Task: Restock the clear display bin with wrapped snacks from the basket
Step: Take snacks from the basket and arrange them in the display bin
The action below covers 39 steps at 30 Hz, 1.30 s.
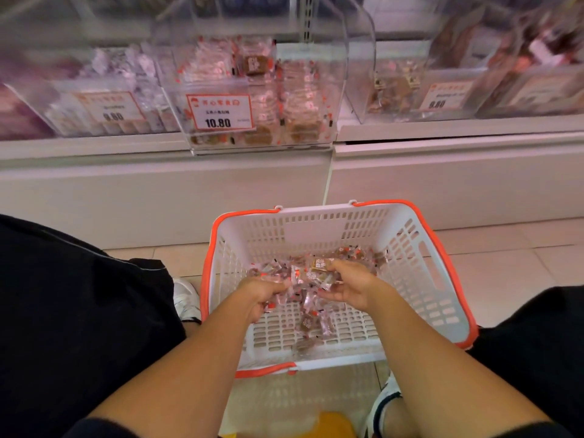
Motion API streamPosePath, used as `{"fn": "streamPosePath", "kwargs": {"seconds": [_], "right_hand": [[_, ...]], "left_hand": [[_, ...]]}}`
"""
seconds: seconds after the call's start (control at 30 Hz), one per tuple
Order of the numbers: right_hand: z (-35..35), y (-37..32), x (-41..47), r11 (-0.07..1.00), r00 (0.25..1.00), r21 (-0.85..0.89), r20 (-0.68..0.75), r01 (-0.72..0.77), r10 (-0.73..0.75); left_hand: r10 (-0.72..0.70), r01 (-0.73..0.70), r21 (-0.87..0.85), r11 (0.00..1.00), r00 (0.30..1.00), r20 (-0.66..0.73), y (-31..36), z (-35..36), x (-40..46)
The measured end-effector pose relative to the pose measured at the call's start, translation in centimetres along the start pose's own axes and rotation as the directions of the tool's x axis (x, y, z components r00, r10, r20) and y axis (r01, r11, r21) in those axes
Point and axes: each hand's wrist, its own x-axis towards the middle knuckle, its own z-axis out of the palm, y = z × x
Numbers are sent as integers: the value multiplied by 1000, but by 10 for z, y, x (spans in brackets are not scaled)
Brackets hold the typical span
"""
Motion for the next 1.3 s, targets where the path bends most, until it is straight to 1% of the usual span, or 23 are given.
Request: {"fn": "streamPosePath", "kwargs": {"seconds": [0.07,0.13,0.2,0.27,0.37,0.43,0.57,0.63,0.8,0.87,0.93,1.07,1.1,1.2,1.3], "right_hand": [[-1,-5,-4,998,1000,-67,27,18,-16],[-3,-11,-6,971,998,-234,25,55,-51],[-5,-19,-9,938,995,-333,14,97,-98],[-8,-27,-12,933,990,-331,62,139,-126],[-4,-40,-19,933,964,-293,221,209,-147],[4,-46,-21,916,944,-298,269,270,-191],[13,-50,-20,831,908,-386,291,401,-302],[14,-50,-18,813,901,-400,286,422,-327],[14,-49,-17,809,891,-375,233,453,-390],[14,-51,-18,812,882,-347,222,469,-415],[15,-53,-18,809,878,-343,214,478,-428],[22,-52,-18,787,867,-365,199,498,-457],[25,-51,-18,777,862,-373,185,507,-473],[32,-46,-17,749,837,-384,148,540,-527],[33,-41,-15,752,836,-382,128,538,-533]], "left_hand": [[-53,56,-52,997,997,52,1,-1,-4],[-115,128,-123,984,988,106,4,-1,-7],[-125,145,-147,978,983,138,8,0,-8],[-77,100,-163,982,987,143,12,3,-7],[29,5,-219,976,988,155,20,11,-7],[62,-17,-237,971,981,186,27,17,-8],[82,40,-371,928,948,306,36,20,-11],[98,75,-423,903,922,375,39,19,-13],[116,68,-360,930,878,465,45,16,-18],[128,36,-309,950,860,494,48,14,-20],[141,-18,-259,966,875,464,51,16,-22],[183,-118,-216,969,933,310,51,23,-20],[187,-126,-212,969,936,297,50,23,-19],[209,-139,-231,963,925,317,49,24,-18],[237,-177,-230,957,934,268,47,24,-14]]}}
